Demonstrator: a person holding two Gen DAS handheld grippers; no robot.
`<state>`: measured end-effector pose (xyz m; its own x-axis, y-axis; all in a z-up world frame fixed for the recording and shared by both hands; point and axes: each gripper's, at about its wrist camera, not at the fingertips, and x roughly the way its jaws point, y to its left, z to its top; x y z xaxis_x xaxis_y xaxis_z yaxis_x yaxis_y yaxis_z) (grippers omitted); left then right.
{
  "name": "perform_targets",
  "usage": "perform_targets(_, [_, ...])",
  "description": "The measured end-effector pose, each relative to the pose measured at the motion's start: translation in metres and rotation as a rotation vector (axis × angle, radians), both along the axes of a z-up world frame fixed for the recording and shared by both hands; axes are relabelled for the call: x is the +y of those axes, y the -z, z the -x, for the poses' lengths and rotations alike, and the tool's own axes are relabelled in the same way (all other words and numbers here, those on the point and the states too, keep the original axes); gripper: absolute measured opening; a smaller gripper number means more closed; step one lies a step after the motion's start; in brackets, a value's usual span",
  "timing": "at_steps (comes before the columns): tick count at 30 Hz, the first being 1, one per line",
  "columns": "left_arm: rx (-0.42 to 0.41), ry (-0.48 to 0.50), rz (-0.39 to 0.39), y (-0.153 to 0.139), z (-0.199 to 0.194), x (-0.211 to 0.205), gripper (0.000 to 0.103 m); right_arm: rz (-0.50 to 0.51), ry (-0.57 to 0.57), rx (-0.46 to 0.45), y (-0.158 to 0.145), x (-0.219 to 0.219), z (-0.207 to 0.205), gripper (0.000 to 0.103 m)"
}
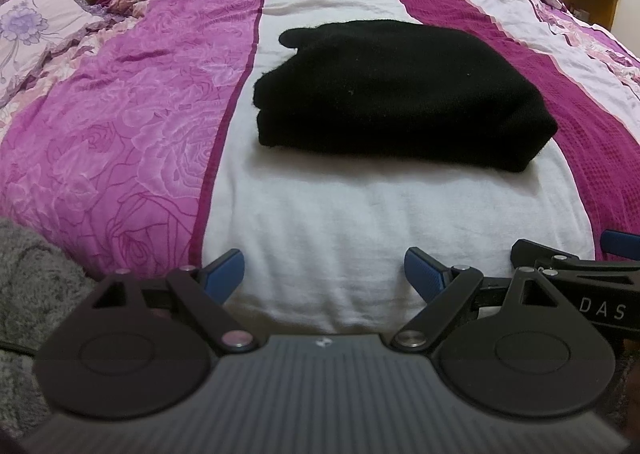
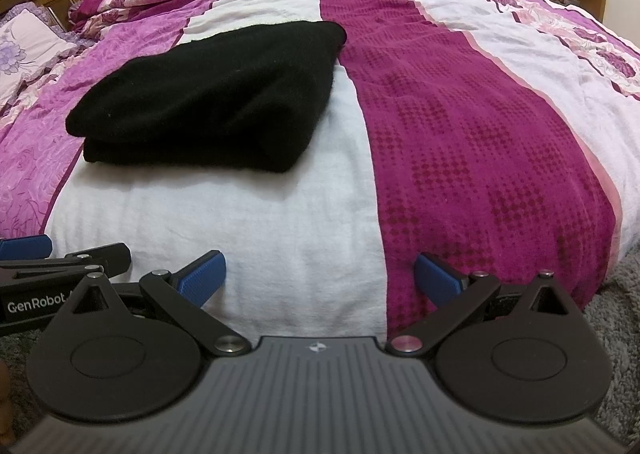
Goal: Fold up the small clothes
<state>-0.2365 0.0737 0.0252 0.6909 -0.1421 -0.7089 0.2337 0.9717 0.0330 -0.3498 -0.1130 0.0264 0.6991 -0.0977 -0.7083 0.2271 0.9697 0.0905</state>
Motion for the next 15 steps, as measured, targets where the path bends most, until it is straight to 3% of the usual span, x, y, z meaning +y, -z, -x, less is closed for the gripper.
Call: perform_targets(15, [0.003,0.005,0.003,0.0006,-0.0009,-0.0007,0.088,-0.001,0.003,0.0,0.0002,0.0004,0.0003,0.103])
